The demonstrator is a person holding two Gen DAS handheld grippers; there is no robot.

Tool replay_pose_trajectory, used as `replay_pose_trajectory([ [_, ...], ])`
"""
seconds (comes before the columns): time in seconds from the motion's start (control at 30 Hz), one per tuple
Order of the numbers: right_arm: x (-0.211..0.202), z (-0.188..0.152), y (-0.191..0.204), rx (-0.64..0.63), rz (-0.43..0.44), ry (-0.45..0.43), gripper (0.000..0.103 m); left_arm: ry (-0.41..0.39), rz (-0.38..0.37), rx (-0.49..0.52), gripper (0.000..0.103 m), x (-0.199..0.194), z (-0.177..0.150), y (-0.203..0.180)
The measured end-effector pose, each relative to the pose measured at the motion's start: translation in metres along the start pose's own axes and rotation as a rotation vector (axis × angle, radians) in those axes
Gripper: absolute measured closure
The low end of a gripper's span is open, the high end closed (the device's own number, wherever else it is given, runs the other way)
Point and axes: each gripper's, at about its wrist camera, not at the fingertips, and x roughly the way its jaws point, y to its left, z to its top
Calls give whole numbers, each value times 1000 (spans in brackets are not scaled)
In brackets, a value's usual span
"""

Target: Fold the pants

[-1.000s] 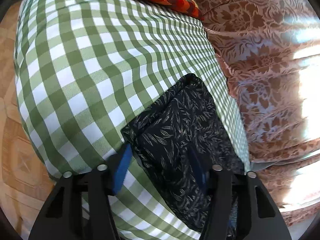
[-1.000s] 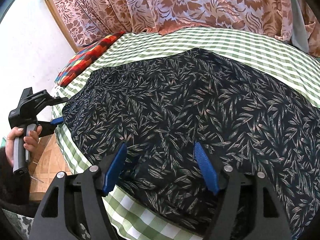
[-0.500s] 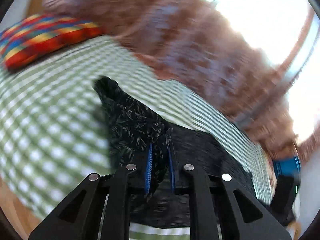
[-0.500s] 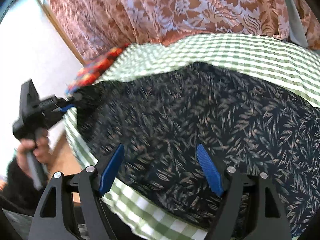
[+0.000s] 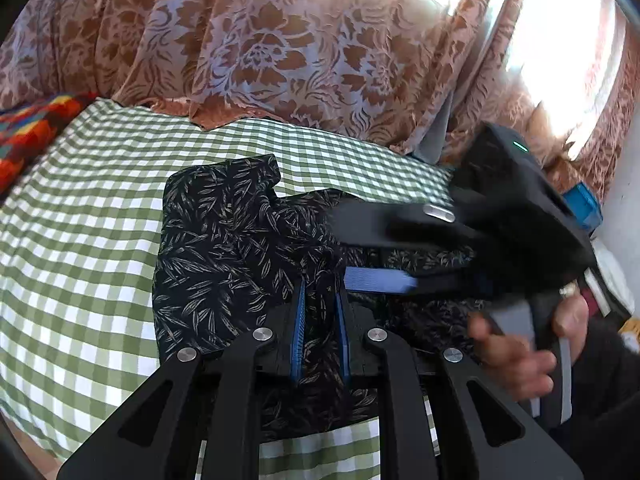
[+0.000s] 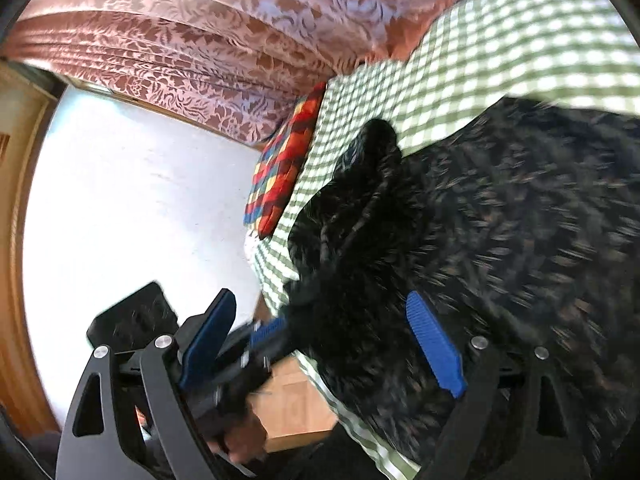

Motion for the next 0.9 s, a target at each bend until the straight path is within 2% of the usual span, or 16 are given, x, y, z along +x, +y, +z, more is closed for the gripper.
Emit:
replay_pose_trajectory([
  [0.1, 23, 15, -2, 11, -41, 30, 17, 5, 13, 37, 90, 0, 0, -6],
  [0.17, 36, 24, -2, 0, -74, 51, 31, 12, 19, 59, 90, 1, -1, -9],
  [0.23, 46, 30, 0, -30, -114, 70, 58, 19, 39, 85, 90, 1, -3, -12],
  [0.27, 49, 31, 3, -50, -143, 74, 66, 20, 59, 103, 90, 1, -4, -13],
  [0.3, 50, 31, 7, -79, -185, 74, 84, 20, 62, 111, 90, 0, -3, -13],
  [0.33, 48, 30, 10, -101, -203, 65, 87, 15, 41, 112, 89, -5, -1, -12],
  [0.47, 25, 27, 24, -171, -218, 9, 90, -33, -157, -16, 78, -41, 16, 15],
  [0.57, 4, 26, 39, -223, -218, -30, 90, -103, -150, -160, 77, -65, 29, 51],
  [0.67, -18, 25, 56, -282, -238, -56, 90, -116, -80, -277, 76, -65, 33, 82],
  [0.77, -44, 21, 72, -339, -260, -85, 90, -104, -63, -307, 76, -51, 35, 89],
  [0.9, -91, 15, 87, -395, -317, -136, 90, -61, -106, -291, 76, -21, 42, 74],
])
